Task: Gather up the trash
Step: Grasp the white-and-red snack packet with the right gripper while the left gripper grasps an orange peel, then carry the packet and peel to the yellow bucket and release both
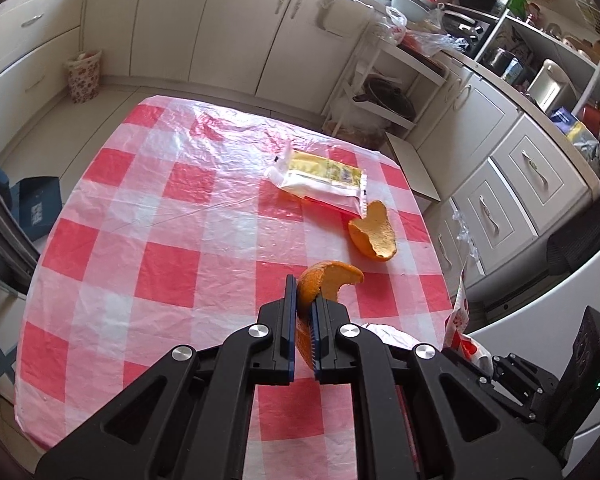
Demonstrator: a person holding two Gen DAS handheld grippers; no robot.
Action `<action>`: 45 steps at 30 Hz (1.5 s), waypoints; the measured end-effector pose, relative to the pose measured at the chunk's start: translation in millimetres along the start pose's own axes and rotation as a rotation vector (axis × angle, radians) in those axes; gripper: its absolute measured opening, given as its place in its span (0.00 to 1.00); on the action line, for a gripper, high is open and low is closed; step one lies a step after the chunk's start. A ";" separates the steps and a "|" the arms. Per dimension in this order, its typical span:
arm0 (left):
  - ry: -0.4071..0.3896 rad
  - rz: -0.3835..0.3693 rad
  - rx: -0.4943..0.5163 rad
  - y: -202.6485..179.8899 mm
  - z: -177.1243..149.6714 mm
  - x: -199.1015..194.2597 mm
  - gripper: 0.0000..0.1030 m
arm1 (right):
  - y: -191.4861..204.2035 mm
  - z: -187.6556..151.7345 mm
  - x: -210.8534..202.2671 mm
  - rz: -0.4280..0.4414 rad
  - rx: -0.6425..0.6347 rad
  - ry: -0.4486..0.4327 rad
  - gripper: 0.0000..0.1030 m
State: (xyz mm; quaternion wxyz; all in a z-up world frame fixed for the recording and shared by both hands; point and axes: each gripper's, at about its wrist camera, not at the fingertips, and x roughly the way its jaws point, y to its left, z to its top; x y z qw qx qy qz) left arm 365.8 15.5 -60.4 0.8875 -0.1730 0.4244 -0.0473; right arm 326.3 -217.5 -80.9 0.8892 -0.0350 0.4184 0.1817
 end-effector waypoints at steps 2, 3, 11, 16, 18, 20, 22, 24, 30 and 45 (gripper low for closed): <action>-0.007 0.007 0.019 -3.8 -0.1 -1.3 0.05 | -0.3 0.8 -3.4 0.005 0.002 -0.009 0.16; -0.011 0.012 0.026 -5.2 -0.5 -1.6 0.05 | 0.3 1.2 -5.0 0.008 -0.001 -0.012 0.16; -0.027 0.020 0.064 -15.6 -2.1 -5.1 0.05 | -2.6 0.9 -10.6 0.001 -0.005 -0.026 0.16; -0.034 0.018 0.079 -22.3 -3.7 -7.0 0.05 | -8.6 0.2 -15.9 -0.010 0.006 -0.037 0.16; -0.035 0.011 0.082 -25.5 -3.9 -7.7 0.05 | -12.4 0.4 -19.4 -0.016 0.011 -0.045 0.16; -0.036 0.005 0.086 -29.7 -4.4 -7.7 0.05 | -17.2 0.5 -23.6 -0.024 0.019 -0.056 0.16; -0.036 -0.003 0.095 -34.8 -5.8 -7.9 0.05 | -22.2 0.1 -26.5 -0.029 0.028 -0.063 0.16; -0.031 -0.014 0.101 -40.4 -7.1 -7.1 0.05 | -27.9 -0.7 -30.2 -0.038 0.039 -0.070 0.16; -0.013 -0.062 0.102 -58.4 -10.3 -2.6 0.05 | -49.1 -0.9 -47.8 -0.086 0.075 -0.112 0.16; 0.051 -0.179 0.158 -143.3 -38.9 19.9 0.05 | -134.3 -40.4 -48.5 -0.264 0.194 -0.039 0.16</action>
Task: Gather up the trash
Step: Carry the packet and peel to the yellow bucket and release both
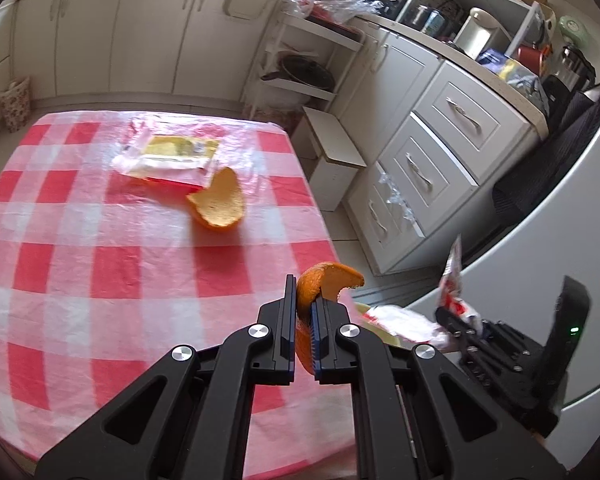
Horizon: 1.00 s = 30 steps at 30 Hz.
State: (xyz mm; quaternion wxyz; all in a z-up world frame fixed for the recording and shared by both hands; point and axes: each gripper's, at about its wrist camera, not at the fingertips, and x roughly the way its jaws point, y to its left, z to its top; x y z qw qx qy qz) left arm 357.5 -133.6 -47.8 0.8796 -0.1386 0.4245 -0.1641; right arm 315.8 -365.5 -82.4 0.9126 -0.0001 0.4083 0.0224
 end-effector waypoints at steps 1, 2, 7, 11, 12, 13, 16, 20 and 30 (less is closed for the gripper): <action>0.005 -0.006 0.005 -6.3 -1.2 3.5 0.05 | -4.0 -3.7 3.6 -0.008 0.006 0.014 0.16; 0.011 -0.013 0.012 -14.1 -3.3 8.0 0.05 | -11.3 -8.5 11.3 -0.017 0.022 0.037 0.16; 0.045 -0.031 0.044 -44.4 -14.4 29.5 0.05 | -31.1 -23.7 42.8 -0.025 0.076 0.126 0.19; 0.070 -0.026 0.057 -58.0 -21.8 45.4 0.05 | -44.8 -35.3 72.5 0.019 0.154 0.233 0.37; 0.077 -0.023 0.056 -61.2 -23.6 50.5 0.05 | -47.9 -36.4 74.9 0.013 0.168 0.246 0.37; 0.083 -0.022 0.056 -63.7 -25.2 54.4 0.05 | -50.6 -36.6 75.4 0.009 0.180 0.249 0.38; 0.099 -0.018 0.059 -70.6 -28.9 65.4 0.05 | -63.6 -32.2 61.5 0.045 0.259 0.211 0.43; 0.120 -0.005 0.078 -81.6 -34.9 81.4 0.05 | -79.3 -23.4 22.9 0.095 0.345 0.092 0.53; 0.170 0.058 0.178 -121.1 -56.2 126.4 0.06 | -96.6 -6.7 -23.6 0.160 0.433 -0.077 0.60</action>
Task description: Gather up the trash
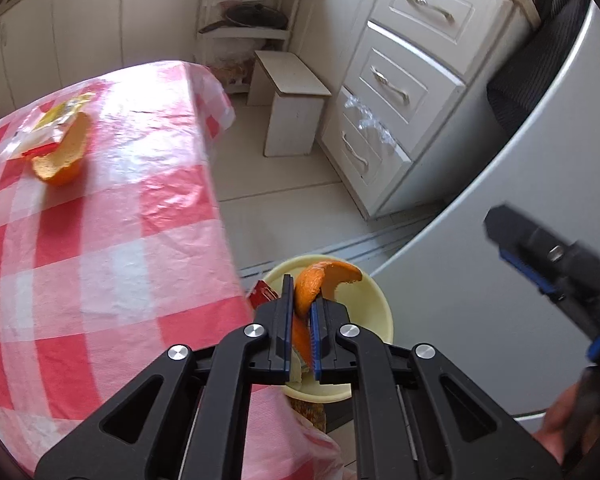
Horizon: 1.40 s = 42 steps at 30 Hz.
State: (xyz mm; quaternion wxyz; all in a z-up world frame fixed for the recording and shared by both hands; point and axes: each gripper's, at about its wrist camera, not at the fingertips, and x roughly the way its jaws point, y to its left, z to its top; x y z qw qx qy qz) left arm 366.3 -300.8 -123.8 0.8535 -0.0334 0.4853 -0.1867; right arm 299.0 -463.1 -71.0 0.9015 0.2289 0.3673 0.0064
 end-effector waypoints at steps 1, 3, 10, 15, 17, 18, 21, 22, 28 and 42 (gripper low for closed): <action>0.031 -0.006 0.014 -7.4 -0.7 9.4 0.08 | -2.7 1.6 -1.6 0.002 0.008 -0.004 0.60; 0.066 -0.019 0.017 -14.8 -2.7 21.9 0.16 | -7.2 4.0 -1.5 0.007 0.022 -0.007 0.60; 0.114 -0.082 -0.053 -10.7 -0.1 36.0 0.34 | -15.8 6.8 -4.2 0.011 0.036 -0.011 0.62; 0.005 -0.050 -0.092 18.2 10.0 -7.6 0.38 | -25.5 0.7 22.3 0.036 0.079 0.066 0.63; -0.041 -0.013 -0.101 32.9 13.0 -25.3 0.41 | -32.1 -7.4 51.9 0.065 0.133 0.141 0.63; -0.052 -0.002 -0.107 38.3 14.1 -30.2 0.43 | -34.8 -12.1 68.3 0.078 0.167 0.183 0.63; -0.074 0.021 -0.152 66.8 16.2 -46.6 0.43 | -26.5 -27.2 118.6 0.117 0.217 0.319 0.63; -0.077 0.025 -0.161 72.9 16.5 -49.5 0.43 | -17.9 -29.7 132.2 0.122 0.202 0.351 0.63; -0.092 0.020 -0.182 96.6 17.3 -65.2 0.43 | 7.1 -42.5 190.2 0.003 0.113 0.450 0.63; -0.075 0.012 -0.227 128.5 13.5 -75.0 0.43 | -42.6 -61.9 230.0 0.077 0.348 0.539 0.55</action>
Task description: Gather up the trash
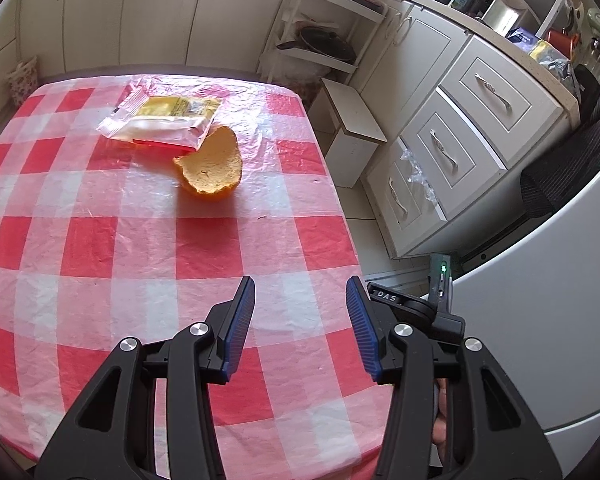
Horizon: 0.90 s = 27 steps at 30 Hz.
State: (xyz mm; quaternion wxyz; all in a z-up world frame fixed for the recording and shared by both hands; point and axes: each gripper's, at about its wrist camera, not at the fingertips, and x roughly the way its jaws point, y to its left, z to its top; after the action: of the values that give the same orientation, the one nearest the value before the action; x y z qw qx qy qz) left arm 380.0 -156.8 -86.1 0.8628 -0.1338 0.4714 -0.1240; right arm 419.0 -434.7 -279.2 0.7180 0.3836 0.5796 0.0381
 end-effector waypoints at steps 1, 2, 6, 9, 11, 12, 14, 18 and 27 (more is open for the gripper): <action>0.002 0.000 0.000 0.1 0.0 0.4 0.43 | 0.2 -1.9 4.0 -0.007 -0.011 0.010 0.55; 0.003 0.000 0.002 0.2 0.0 1.1 0.43 | 5.8 0.0 12.8 -0.012 -0.014 0.014 0.52; 0.010 0.002 0.009 -0.3 -0.6 3.1 0.43 | 1.6 -0.5 23.3 -0.013 -0.006 0.033 0.32; 0.014 0.004 0.009 -0.3 0.1 4.4 0.43 | -5.0 -0.4 27.7 -0.008 -0.001 0.039 0.19; 0.015 0.006 0.009 0.3 0.8 5.1 0.43 | -8.6 -1.2 29.0 -0.009 0.002 0.038 0.13; 0.015 0.008 0.010 0.4 0.8 5.2 0.43 | -10.9 -1.7 28.6 -0.009 0.005 0.033 0.12; 0.015 0.009 0.011 0.9 0.6 5.5 0.43 | -15.9 -2.7 24.8 -0.003 0.014 0.024 0.07; 0.014 0.009 0.012 1.1 0.7 5.7 0.43 | -17.8 -1.5 18.3 -0.002 0.019 0.004 0.03; 0.013 0.002 0.013 -2.2 0.1 6.3 0.43 | -36.5 -5.7 3.4 -0.040 0.053 -0.024 0.02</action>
State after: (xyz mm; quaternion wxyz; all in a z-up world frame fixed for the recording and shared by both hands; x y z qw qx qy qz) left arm 383.2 -161.0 -90.2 0.8607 -0.1270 0.4764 -0.1272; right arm 401.0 -455.8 -303.8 0.7149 0.3914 0.5794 0.0036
